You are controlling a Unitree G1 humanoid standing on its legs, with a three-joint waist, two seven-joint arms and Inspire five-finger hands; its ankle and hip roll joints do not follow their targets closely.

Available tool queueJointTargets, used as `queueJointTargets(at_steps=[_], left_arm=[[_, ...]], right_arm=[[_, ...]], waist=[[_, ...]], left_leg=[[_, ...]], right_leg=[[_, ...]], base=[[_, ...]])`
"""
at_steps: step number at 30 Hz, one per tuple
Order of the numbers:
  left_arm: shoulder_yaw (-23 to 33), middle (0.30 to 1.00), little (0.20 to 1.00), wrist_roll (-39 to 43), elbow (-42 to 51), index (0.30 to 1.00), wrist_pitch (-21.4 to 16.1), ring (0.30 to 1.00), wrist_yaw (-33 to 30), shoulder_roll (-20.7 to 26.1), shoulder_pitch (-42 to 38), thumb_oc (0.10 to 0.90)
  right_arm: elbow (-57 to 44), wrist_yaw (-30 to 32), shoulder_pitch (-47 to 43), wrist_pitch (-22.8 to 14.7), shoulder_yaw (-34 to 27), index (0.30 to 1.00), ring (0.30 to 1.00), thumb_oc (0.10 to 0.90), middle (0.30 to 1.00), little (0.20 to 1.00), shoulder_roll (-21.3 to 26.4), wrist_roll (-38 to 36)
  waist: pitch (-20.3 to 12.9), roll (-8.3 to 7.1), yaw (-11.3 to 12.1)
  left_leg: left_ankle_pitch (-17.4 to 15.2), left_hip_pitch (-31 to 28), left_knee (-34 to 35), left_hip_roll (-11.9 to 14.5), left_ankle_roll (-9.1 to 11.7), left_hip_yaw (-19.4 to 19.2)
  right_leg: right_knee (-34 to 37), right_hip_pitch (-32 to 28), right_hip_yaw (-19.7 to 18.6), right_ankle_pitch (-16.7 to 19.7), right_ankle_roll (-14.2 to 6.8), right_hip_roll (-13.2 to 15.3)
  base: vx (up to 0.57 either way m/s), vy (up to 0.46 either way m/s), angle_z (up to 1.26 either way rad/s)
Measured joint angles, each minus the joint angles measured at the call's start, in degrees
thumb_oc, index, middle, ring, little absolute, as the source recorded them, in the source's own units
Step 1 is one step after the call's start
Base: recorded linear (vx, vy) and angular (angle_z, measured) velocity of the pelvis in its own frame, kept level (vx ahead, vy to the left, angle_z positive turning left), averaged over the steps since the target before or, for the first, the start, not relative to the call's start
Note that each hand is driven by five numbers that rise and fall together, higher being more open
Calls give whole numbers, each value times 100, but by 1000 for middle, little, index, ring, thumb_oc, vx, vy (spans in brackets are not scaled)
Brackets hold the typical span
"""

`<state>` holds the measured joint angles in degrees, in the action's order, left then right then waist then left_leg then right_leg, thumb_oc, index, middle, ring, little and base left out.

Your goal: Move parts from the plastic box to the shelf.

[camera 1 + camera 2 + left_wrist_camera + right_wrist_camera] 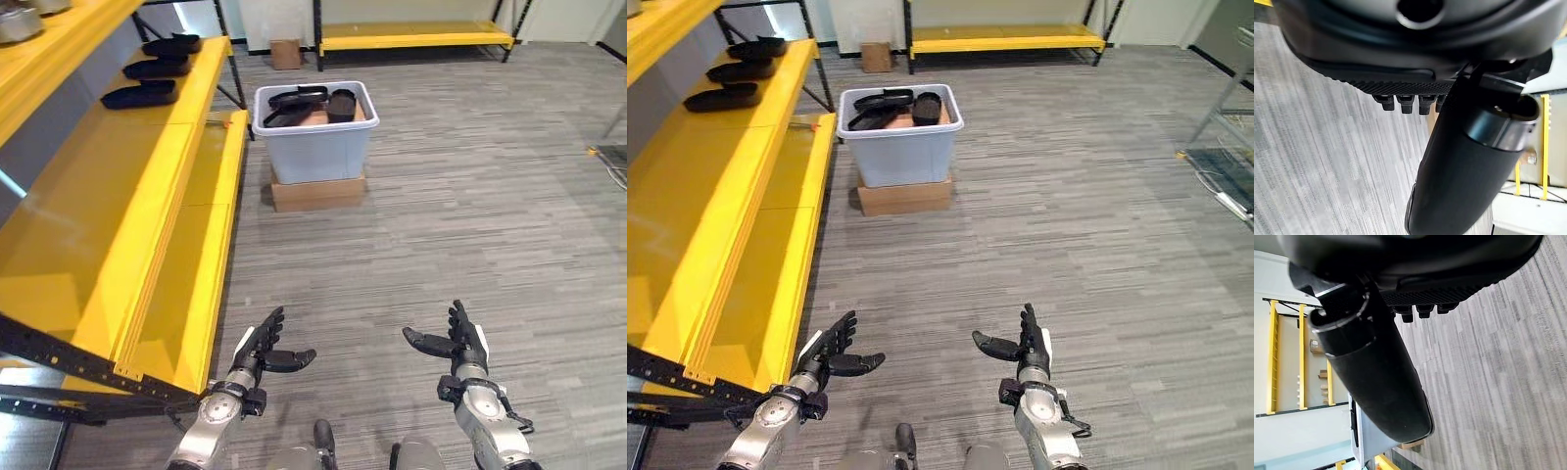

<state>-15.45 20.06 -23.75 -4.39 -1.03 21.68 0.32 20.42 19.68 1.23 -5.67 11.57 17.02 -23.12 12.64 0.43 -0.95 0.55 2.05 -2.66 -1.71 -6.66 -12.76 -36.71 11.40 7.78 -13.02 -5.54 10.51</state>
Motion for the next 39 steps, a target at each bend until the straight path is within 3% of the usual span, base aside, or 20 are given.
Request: queueJointTargets(at_steps=[2, 3, 6, 7, 11, 12, 14, 16, 19, 24, 26, 28, 29, 30, 31, 32, 33, 34, 37, 39], left_arm=[[0, 1000, 1000, 1, -144, 1000, 37, 1000, 16, -59, -134, 900], [-35, 1000, 1000, 4, -279, 1000, 42, 1000, 41, -76, -240, 900], [-182, 1000, 1000, 231, -359, 1000, 70, 1000, 48, -77, -175, 900], [-240, 1000, 1000, 227, -358, 1000, 67, 1000, 55, -115, -82, 900], [-240, 1000, 1000, 217, -168, 1000, 47, 1000, 33, -105, 361, 900], [-249, 1000, 1000, 207, -206, 1000, 67, 1000, -29, -221, 449, 900], [-285, 1000, 1000, 226, -164, 1000, 64, 1000, -105, -254, 497, 900], [-283, 1000, 1000, 239, -90, 1000, 33, 1000, -116, -258, 418, 900], [-280, 1000, 1000, 487, 9, 1000, -262, 1000, -113, -298, 146, 900], [-159, 1000, 1000, 668, 296, 1000, -606, 1000, -108, -329, -94, 900], [-96, 1000, 1000, 640, 373, 1000, -660, 1000, -209, -337, -150, 900], [19, 1000, 1000, 558, 417, 1000, -710, 1000, -433, -324, -161, 900], [93, 1000, 1000, 550, 416, 1000, -709, 1000, -544, -314, -189, 900], [183, 1000, 1000, 552, 416, 1000, -707, 1000, -628, -278, -233, 900], [243, 1000, 1000, 552, 416, 1000, -706, 1000, -685, -264, -257, 900], [244, 1000, 1000, 552, 416, 1000, -706, 1000, -690, -264, -257, 900], [242, 1000, 1000, 539, 420, 1000, -688, 1000, -730, -281, -251, 900], [227, 1000, 1000, 466, 476, 1000, -688, 1000, -703, -288, -246, 900], [226, 1000, 1000, 400, 759, 1000, -689, 1000, -686, -286, -181, 900], [227, 1000, 1000, 402, 798, 1000, -690, 1000, -611, -282, -193, 900]], right_arm=[[-3, -5, 35, 1, -5, 1000, 1000, 900, 1000, 1000, 67, 3], [-4, 5, 73, 27, -9, 1000, 1000, 900, 1000, 1000, 76, 5], [-2, -9, 181, 244, 14, 1000, 1000, 900, 1000, 1000, -21, 22], [-1, -57, 304, 292, 19, 1000, 1000, 900, 1000, 1000, -87, 51], [6, -189, 434, 326, 77, 1000, 1000, 900, 1000, 1000, -204, 69], [26, -207, 286, 321, 101, 1000, 1000, 900, 1000, 1000, -101, 127], [13, -207, 121, 310, 156, 1000, 1000, 900, 1000, 1000, 75, 286], [10, -154, -58, 202, 177, 1000, 1000, 900, 1000, 1000, 327, 507], [-161, 113, -267, -142, 87, 1000, 1000, 900, 1000, 1000, 799, 1104], [-277, 264, -379, -496, -106, 1000, 1000, 900, 1000, 1000, 954, 1399], [-277, 217, -402, -500, -103, 1000, 1000, 900, 1000, 1000, 948, 1398], [-283, -6, -415, -334, -92, 1000, 1000, 900, 1000, 1000, 938, 1388], [-274, -93, -418, -256, -92, 1000, 1000, 900, 1000, 1000, 914, 1388], [-248, -181, -407, -186, -93, 1000, 1000, 900, 1000, 1000, 841, 1388], [-233, -228, -382, -134, -93, 1000, 1000, 900, 1000, 1000, 754, 1389], [-233, -230, -377, -131, -93, 1000, 1000, 900, 1000, 1000, 749, 1389], [-233, -270, -270, -91, -50, 1000, 1000, 900, 1000, 1000, 682, 1389], [-231, -292, -207, -44, -35, 1000, 1000, 900, 1000, 1000, 676, 1389], [-231, -359, -178, -28, 20, 1000, 1000, 900, 1000, 1000, 671, 1389], [-235, -451, -178, -28, 141, 1000, 1000, 900, 1000, 1000, 666, 1389]], waist=[[0, -35, -178], [4, -107, -297], [6, -119, -452], [3, -136, -458], [-114, -428, -444], [-101, -183, -442], [-100, 4, -410], [-97, 42, -431], [-67, 25, -513], [-23, 34, -506], [-7, 65, -493], [-5, 41, -430], [7, -18, -401], [47, -162, -377], [93, -293, -364], [94, -298, -360], [94, -332, -354], [98, -376, -350], [96, -385, -324], [103, -434, -226]], left_leg=[[-29, -17, -11, -47, 95, 47], [-50, -21, -11, -152, 90, 118], [-121, -169, -17, -162, 150, 407], [-179, -313, -18, -127, 248, 627], [-305, -545, 11, -85, 539, 1025], [-358, -506, 16, 201, 688, 1168], [-271, -496, 57, 537, 802, 1263], [-203, -493, 124, 765, 732, 1269], [71, -309, 102, 963, 938, 1135], [109, -302, 105, 1204, 938, 993], [54, -300, 106, 1291, 849, 969], [-55, -308, 72, 1377, 568, 878], [77, -198, -96, 1352, 482, 721], [445, -79, -229, 1313, 608, 563], [446, 57, -710, 1264, 611, 369], [431, 78, -770, 1264, 614, 351], [150, 341, -1787, 1190, 762, 282], [-33, 361, -1981, 1054, 798, 340], [-219, 365, -1918, 820, 775, 235], [-267, 381, -1324, 627, 824, 208]], right_leg=[[1872, 79, -93, 419, -111, 190], [2905, 84, -325, 966, -432, 440], [4135, -62, -742, 1744, -418, 651], [4163, -210, -758, 2036, -431, 617], [3699, -597, -907, 2107, -311, 285], [3560, -578, -827, 2112, -228, 14], [3468, -578, -574, 2116, -6, -269], [3354, -566, -338, 1973, 214, -447], [2955, -363, -44, 1644, 416, -549], [2495, -283, 246, 1148, 574, -707], [2221, -208, 349, 976, 683, -752], [1833, -59, 378, 730, 829, -795], [1686, 18, 403, 616, 882, -817], [1682, 39, 440, 593, 941, -679], [1749, 2, 489, 581, 998, -595], [1756, -2, 494, 577, 1005, -591], [1954, -205, 521, 573, 1017, -654], [2036, -330, 450, 599, 988, -698], [2289, -609, 389, 687, 947, -886], [2530, -823, 123, 761, 990, -1023]], base=[[429, -367, 30], [483, -387, 48], [402, -321, 52], [475, -432, 69], [304, -334, 70], [253, -309, 36], [99, -157, 33], [95, -168, 44], [104, -156, 40], [184, -216, 33], [184, -248, 24], [201, -331, 12], [183, -279, 18], [178, -226, 19], [204, -210, 16], [216, -165, 14], [217, -118, 19], [180, -64, 21], [225, 30, 3], [293, 103, -34]])
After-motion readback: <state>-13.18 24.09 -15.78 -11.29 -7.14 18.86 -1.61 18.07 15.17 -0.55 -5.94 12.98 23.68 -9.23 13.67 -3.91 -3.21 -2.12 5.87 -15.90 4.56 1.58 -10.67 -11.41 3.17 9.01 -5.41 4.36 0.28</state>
